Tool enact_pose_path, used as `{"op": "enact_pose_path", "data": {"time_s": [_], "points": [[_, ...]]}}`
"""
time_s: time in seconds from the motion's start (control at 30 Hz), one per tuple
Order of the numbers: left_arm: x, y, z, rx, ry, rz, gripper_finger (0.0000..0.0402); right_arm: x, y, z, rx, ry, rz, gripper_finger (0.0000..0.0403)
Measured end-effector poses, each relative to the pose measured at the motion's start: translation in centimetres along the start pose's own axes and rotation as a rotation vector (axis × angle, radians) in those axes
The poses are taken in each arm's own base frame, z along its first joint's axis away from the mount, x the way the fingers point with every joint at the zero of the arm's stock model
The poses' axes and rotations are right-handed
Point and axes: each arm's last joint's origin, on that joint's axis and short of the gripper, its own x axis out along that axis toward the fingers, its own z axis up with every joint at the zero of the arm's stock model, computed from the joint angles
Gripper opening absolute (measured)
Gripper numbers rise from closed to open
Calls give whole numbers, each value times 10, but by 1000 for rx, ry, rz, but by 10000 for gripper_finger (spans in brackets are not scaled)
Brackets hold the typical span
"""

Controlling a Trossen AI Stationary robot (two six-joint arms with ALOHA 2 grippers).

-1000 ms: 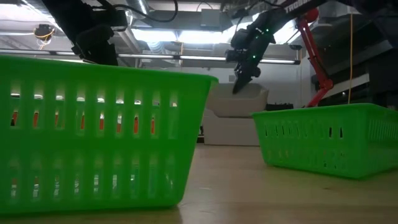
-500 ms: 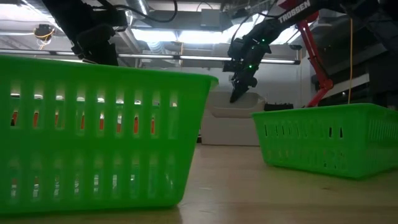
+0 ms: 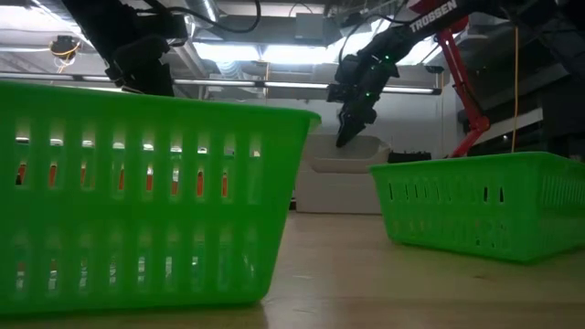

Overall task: Stack baskets by color
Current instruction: Stack the bottom gray bin on top of the top gray bins

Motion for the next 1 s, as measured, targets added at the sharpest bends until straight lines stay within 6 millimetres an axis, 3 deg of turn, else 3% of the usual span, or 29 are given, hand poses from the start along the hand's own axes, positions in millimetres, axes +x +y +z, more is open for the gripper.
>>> {"op": "enact_pose_path", "data": {"time_s": [0.33, 0.53, 0.9, 1.0], "points": [[0, 0, 0, -1, -1, -1, 53, -4, -6, -10, 48, -104, 124, 118], [0, 0, 0, -1, -1, 0, 53, -7, -10, -9, 66, -82, 71, 118], [0, 0, 0, 0, -1, 0, 53, -61, -6, 25, 70, -94, 78, 117], [0, 0, 0, 0, -1, 0, 53, -66, -4, 34, 94, -101, 49, 117]]}}
